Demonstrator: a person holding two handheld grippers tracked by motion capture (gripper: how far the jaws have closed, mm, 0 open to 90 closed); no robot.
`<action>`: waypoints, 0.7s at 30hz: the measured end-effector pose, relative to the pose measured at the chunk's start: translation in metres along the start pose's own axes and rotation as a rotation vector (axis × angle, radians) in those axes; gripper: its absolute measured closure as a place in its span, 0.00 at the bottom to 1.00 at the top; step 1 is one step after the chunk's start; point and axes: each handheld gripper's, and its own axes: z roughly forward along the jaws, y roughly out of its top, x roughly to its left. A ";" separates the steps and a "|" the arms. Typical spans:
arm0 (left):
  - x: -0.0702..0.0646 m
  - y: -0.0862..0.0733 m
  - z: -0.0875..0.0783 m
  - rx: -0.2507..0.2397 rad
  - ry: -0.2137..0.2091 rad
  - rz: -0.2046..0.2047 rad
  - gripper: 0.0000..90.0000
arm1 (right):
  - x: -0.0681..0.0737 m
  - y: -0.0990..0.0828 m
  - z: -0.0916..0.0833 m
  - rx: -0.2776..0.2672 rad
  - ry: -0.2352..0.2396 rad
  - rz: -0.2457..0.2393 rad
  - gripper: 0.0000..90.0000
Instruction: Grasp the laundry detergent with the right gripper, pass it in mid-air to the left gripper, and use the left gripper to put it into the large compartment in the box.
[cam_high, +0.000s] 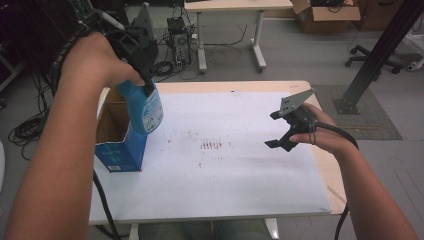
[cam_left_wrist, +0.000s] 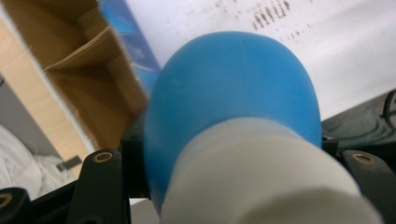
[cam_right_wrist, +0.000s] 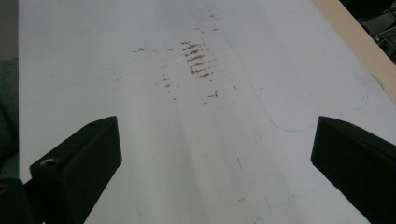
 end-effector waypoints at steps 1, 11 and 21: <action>0.003 -0.001 -0.002 -0.006 0.002 -0.018 0.43 | 0.000 0.000 0.000 0.002 0.000 0.000 0.02; 0.027 -0.002 -0.014 0.001 0.010 -0.122 0.43 | -0.004 0.005 -0.001 0.026 -0.002 -0.005 0.02; 0.049 -0.006 -0.026 -0.019 -0.009 -0.218 0.43 | -0.006 0.004 -0.001 0.045 0.000 -0.007 0.02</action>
